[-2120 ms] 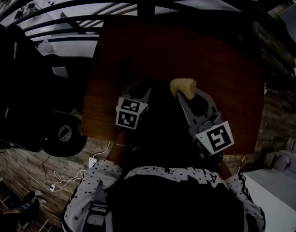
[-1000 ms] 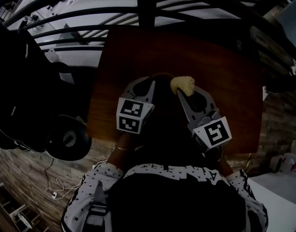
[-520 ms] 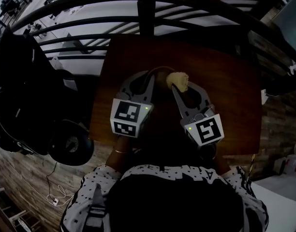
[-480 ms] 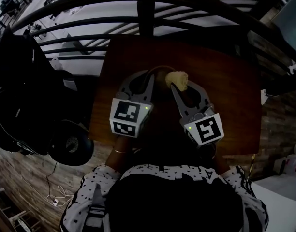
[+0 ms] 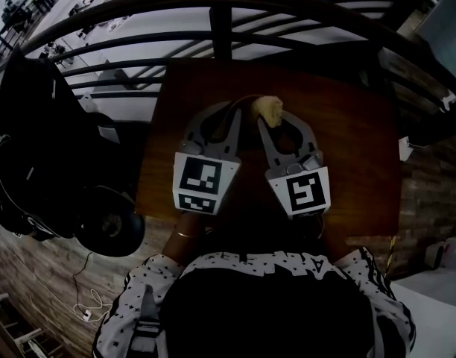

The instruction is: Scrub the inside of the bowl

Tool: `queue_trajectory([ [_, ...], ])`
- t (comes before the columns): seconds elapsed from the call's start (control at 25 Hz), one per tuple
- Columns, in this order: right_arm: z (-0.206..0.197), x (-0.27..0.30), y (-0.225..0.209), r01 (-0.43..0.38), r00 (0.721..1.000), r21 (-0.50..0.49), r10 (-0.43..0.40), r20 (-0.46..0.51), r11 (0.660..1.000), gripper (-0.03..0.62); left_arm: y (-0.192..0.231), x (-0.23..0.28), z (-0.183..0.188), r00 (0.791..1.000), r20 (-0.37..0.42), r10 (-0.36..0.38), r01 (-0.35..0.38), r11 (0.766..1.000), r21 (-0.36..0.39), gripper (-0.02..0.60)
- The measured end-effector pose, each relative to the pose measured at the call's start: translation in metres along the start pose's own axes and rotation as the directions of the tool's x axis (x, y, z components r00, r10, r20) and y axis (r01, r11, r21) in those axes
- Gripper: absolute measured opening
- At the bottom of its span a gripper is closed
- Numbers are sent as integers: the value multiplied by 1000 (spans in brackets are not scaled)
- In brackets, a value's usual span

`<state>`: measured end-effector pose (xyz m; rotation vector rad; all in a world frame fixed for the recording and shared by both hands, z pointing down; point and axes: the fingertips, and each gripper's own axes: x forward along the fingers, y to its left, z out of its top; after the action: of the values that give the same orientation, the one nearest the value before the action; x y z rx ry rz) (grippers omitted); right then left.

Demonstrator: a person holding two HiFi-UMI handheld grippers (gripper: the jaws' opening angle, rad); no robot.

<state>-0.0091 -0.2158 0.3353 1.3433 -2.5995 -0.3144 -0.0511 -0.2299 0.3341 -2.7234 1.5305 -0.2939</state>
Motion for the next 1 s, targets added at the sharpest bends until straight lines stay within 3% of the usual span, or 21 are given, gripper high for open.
queue_trajectory([
  [0.16, 10, 2, -2, -8, 999, 5, 8, 33, 1000, 60, 1, -4, 13, 1000, 9, 6, -6, 1000, 13, 26],
  [0.36, 21, 4, -1, -34, 998, -63, 37, 49, 997, 60, -1, -7, 27, 999, 43, 6, -7, 1000, 22, 26],
  [1.0, 22, 5, 21, -150, 989, -153, 150, -10, 977, 60, -4, -7, 33, 998, 55, -20, 17, 998, 58, 26],
])
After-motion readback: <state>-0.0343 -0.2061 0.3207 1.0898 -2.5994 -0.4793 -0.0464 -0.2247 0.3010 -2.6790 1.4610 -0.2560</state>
